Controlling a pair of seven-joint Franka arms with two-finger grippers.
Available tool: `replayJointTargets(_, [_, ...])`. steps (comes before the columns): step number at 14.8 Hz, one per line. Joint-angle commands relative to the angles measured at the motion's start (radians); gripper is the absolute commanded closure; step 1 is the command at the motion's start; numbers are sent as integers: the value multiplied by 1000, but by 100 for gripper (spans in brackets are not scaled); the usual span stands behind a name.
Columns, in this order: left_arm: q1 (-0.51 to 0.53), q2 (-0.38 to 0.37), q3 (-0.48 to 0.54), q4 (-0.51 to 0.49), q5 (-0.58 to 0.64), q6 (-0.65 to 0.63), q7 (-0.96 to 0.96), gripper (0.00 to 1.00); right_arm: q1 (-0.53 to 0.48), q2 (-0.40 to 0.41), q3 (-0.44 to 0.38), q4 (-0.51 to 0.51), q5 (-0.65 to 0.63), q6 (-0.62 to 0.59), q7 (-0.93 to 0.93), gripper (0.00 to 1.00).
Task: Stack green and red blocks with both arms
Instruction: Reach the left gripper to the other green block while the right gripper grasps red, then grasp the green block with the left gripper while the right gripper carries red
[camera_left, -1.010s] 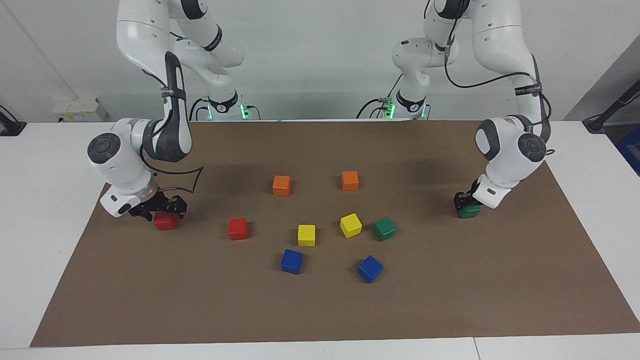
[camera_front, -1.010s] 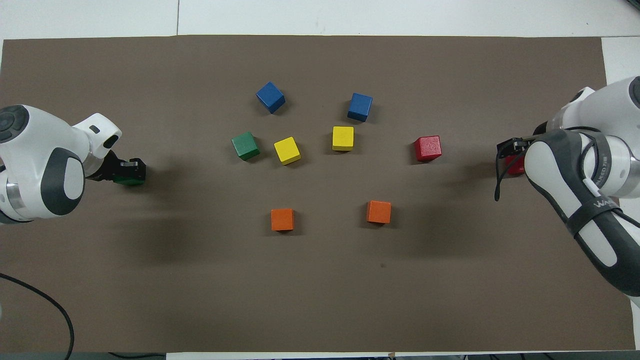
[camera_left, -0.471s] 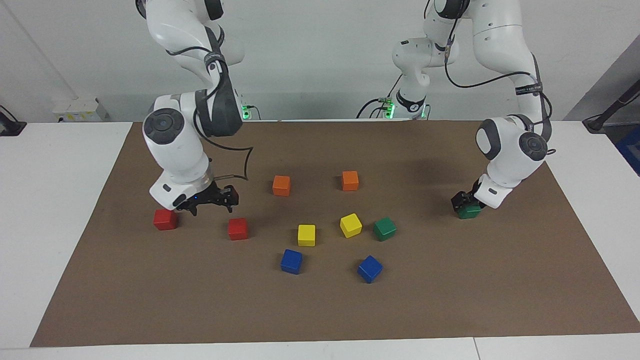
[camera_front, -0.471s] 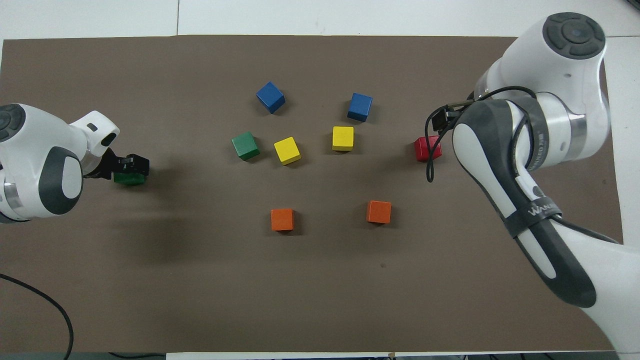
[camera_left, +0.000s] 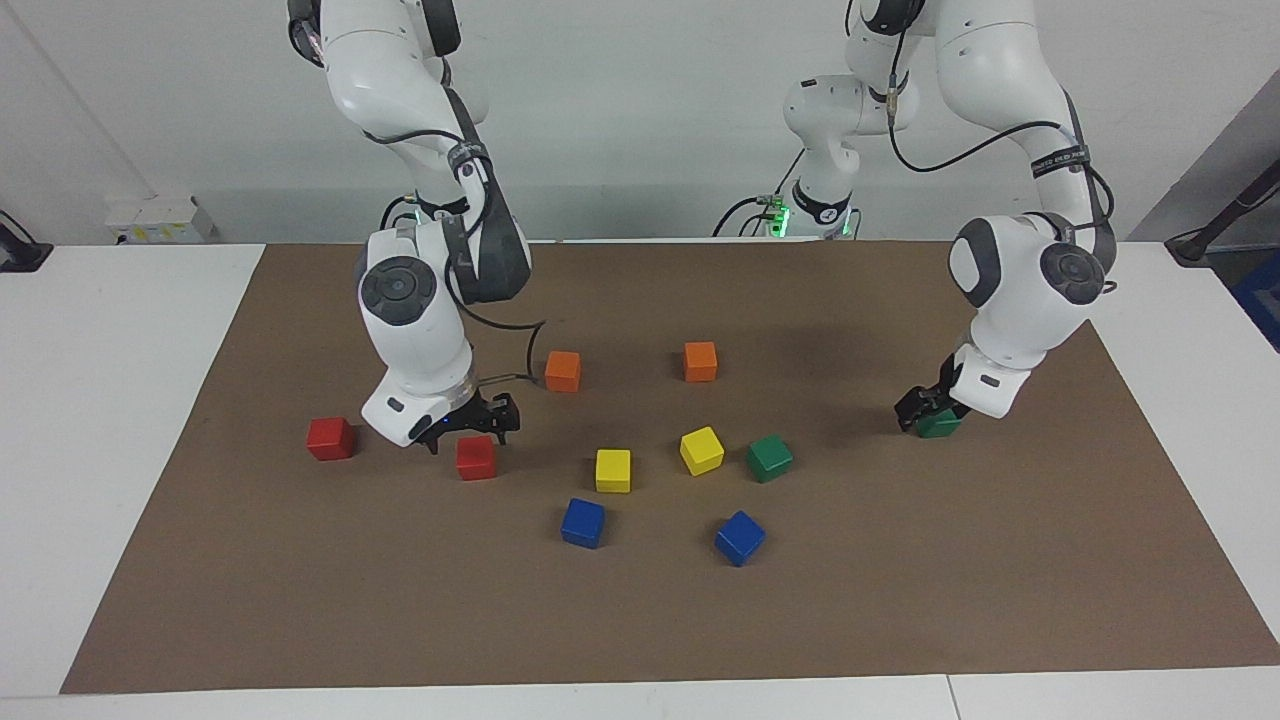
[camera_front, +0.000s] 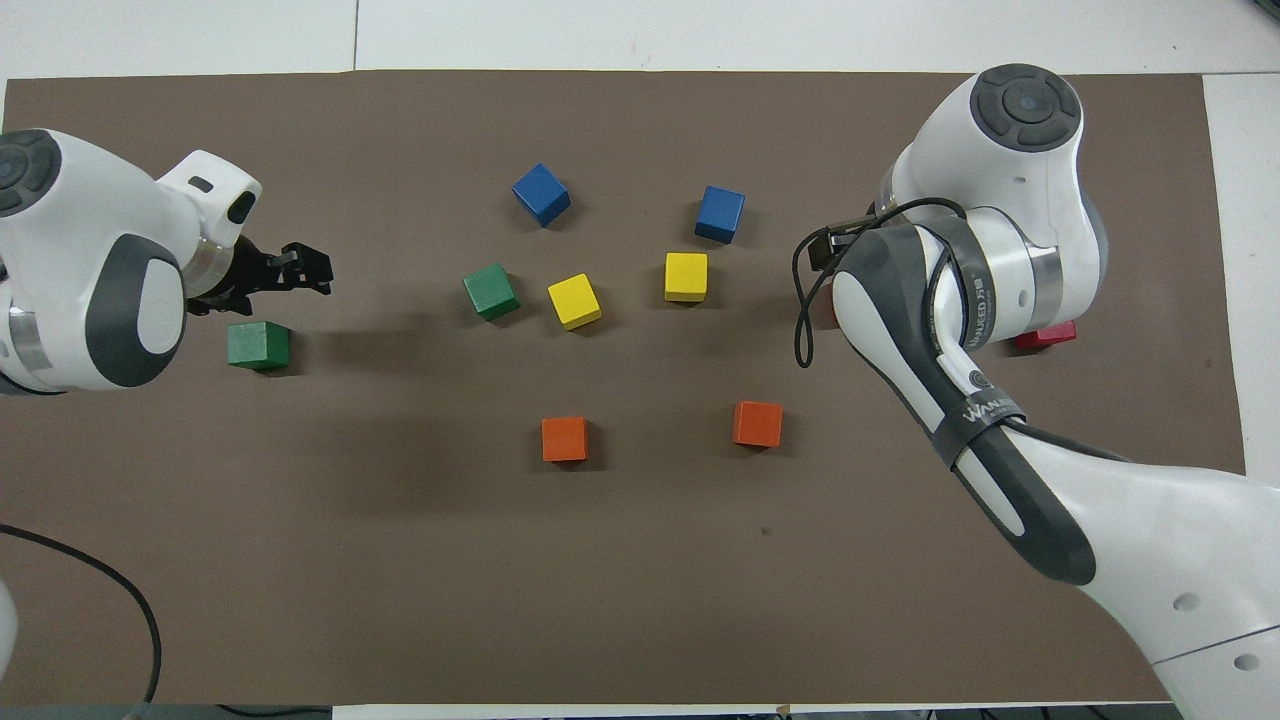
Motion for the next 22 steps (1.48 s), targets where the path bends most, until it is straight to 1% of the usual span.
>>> replayJointTargets(1, [-92, 51, 15, 93, -20, -35, -154, 0, -15, -8, 3, -52, 5, 62, 15, 0])
replayJointTargets(3, [-158, 103, 18, 176, -17, -73, -267, 0, -23, -6, 3, -97, 6, 107, 15, 0])
replayJointTargets(4, [-193, 142, 20, 237, -17, -115, -316, 0, -26, -11, 3, -118, 6, 125, 15, 0])
replayJointTargets(6, [-224, 218, 20, 354, -13, -161, -390, 0, -24, -12, 3, -134, 18, 133, 26, 0])
replayJointTargets(7, [-252, 246, 21, 371, -8, -150, -412, 0, -24, -12, 3, -143, 37, 138, 27, 0])
replayJointTargets(8, [-275, 252, 23, 367, 3, -135, -417, 0, -21, -11, 3, -152, 41, 150, 27, 0])
replayJointTargets(9, [-275, 251, 23, 361, 27, -115, -417, 0, -21, -9, 3, -161, 41, 161, 27, 0])
replayJointTargets(10, [-282, 246, 23, 330, 32, -100, -417, 0, -20, -11, 3, -174, 41, 170, 27, 0])
replayJointTargets(12, [-292, 240, 21, 301, 34, -60, -417, 0, -17, -11, 3, -198, 41, 191, 29, 0])
replayJointTargets(14, [-299, 222, 20, 238, 34, -16, -417, 0, -17, -9, 5, -221, 41, 226, 34, 0])
replayJointTargets(16, [-321, 193, 20, 148, 34, 58, -417, 0, -20, -4, 3, -223, 43, 231, 35, 0])
replayJointTargets(17, [-322, 185, 20, 118, 34, 83, -417, 0, -21, -3, 3, -224, 43, 231, 35, 0])
replayJointTargets(18, [-322, 180, 18, 109, 34, 87, -418, 0, -24, -1, 3, -224, 43, 230, 37, 7])
replayJointTargets(19, [-322, 180, 18, 109, 32, 89, -420, 0, -24, -1, 3, -227, 51, 230, 38, 22])
replayJointTargets(20, [-324, 180, 17, 106, 32, 92, -420, 0, -23, -3, 3, -229, 67, 225, 43, 50])
replayJointTargets(21, [-324, 177, 17, 94, 32, 94, -420, 0, -23, -3, 3, -227, 77, 214, 53, 83])
replayJointTargets(22, [-330, 173, 17, 89, 32, 95, -420, 0, -21, -7, 3, -224, 77, 204, 81, 100])
